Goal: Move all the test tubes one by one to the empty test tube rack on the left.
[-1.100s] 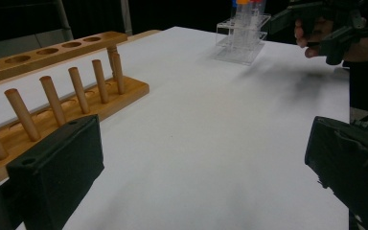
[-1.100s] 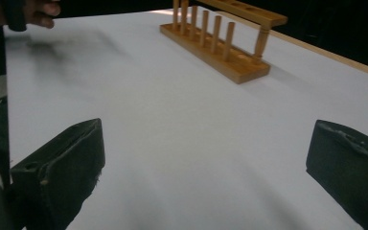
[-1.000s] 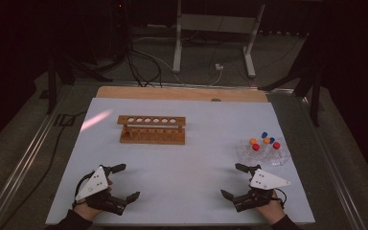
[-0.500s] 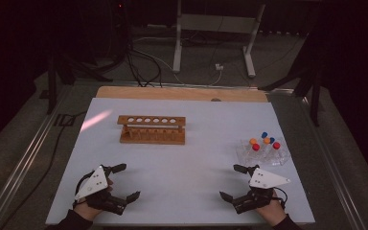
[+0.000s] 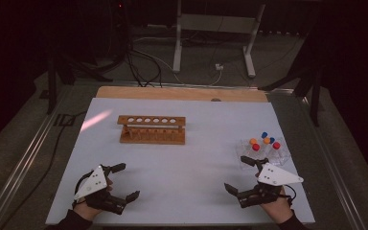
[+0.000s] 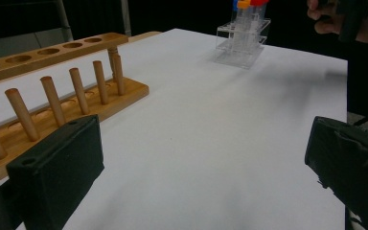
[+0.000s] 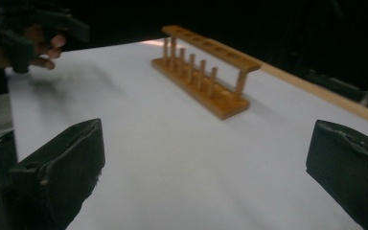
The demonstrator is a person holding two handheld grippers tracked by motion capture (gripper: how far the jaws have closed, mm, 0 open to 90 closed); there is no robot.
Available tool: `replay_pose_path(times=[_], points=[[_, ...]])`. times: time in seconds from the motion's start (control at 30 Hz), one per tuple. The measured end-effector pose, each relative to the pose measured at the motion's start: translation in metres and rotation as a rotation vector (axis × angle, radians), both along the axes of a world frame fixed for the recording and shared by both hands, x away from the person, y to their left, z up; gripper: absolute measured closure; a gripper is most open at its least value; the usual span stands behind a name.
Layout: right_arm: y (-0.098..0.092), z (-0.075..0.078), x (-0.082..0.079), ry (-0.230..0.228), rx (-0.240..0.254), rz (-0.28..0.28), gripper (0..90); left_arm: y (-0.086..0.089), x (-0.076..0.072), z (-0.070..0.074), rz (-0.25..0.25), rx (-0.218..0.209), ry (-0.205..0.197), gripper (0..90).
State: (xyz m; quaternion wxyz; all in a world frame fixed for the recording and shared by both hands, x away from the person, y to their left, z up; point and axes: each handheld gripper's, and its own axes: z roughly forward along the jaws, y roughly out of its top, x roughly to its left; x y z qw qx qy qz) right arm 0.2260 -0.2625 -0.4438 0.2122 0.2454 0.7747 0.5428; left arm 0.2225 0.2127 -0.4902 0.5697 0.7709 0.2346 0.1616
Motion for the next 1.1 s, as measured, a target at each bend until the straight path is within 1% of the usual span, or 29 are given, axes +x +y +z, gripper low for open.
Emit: replay_pose_path(times=[0.07, 0.1, 0.2, 0.27, 0.3, 0.33, 0.4, 0.47, 0.57, 0.6, 0.63, 0.83, 0.9, 0.97, 1.0, 1.03, 1.1], points=[[-0.004, 0.004, 0.001, -0.011, 0.005, -0.025, 0.0, 0.0, 0.0, 0.0, -0.001, -0.001, 0.001, 0.5], [-0.004, 0.004, 0.001, -0.011, 0.005, -0.025, 0.0, 0.0, 0.0, 0.0, -0.001, -0.001, 0.001, 0.6], [-0.014, 0.011, 0.004, -0.022, 0.01, -0.091, 0.0, 0.0, 0.0, 0.0, -0.003, 0.003, -0.001, 0.5], [-0.019, 0.014, 0.005, -0.03, 0.018, -0.111, 0.0, 0.0, 0.0, 0.0, -0.002, 0.0, -0.001, 0.5], [-0.019, 0.014, 0.005, -0.03, 0.018, -0.111, 0.0, 0.0, 0.0, 0.0, -0.002, -0.002, 0.0, 0.5], [-0.021, 0.015, 0.005, -0.036, 0.014, -0.124, 0.0, 0.0, 0.0, 0.0, -0.001, -0.002, 0.0, 0.5], [-0.027, 0.019, 0.006, -0.054, 0.004, -0.163, 0.0, 0.0, 0.0, 0.0, -0.002, -0.002, 0.001, 0.6], [-0.032, 0.021, 0.008, -0.056, 0.009, -0.187, 0.0, 0.0, 0.0, 0.0, -0.002, -0.002, 0.001, 0.6], [-0.041, 0.022, 0.012, -0.068, 0.006, -0.25, 0.0, 0.0, 0.0, 0.0, -0.003, 0.001, -0.001, 0.6], [-0.041, 0.022, 0.012, -0.068, 0.006, -0.25, 0.0, 0.0, 0.0, 0.0, -0.002, 0.0, -0.001, 0.6], [-0.048, 0.021, 0.015, -0.07, -0.002, -0.304, 0.0, 0.0, 0.0, 0.0, -0.002, 0.0, -0.001, 0.5], [-0.071, 0.012, 0.025, -0.052, -0.022, -0.459, 0.0, 0.0, 0.0, 0.0, -0.004, -0.001, 0.0, 0.6], [-0.077, 0.007, 0.028, -0.033, -0.016, -0.495, 0.0, 0.0, 0.0, 0.0, -0.005, -0.001, 0.0, 0.6], [-0.083, 0.003, 0.031, -0.014, -0.021, -0.52, 0.0, 0.0, 0.0, 0.0, -0.005, -0.001, 0.0, 0.6], [-0.083, 0.003, 0.031, -0.014, -0.021, -0.52, 0.0, 0.0, 0.0, 0.0, -0.005, -0.001, 0.0, 0.6], [-0.089, -0.002, 0.033, 0.001, -0.028, -0.544, 1.1, 0.0, 0.0, 0.0, -0.005, -0.001, 0.0, 0.5], [-0.092, -0.008, 0.036, 0.017, -0.037, -0.567, 2.7, 0.0, 0.0, 0.0, -0.005, -0.002, 0.0, 0.6]])
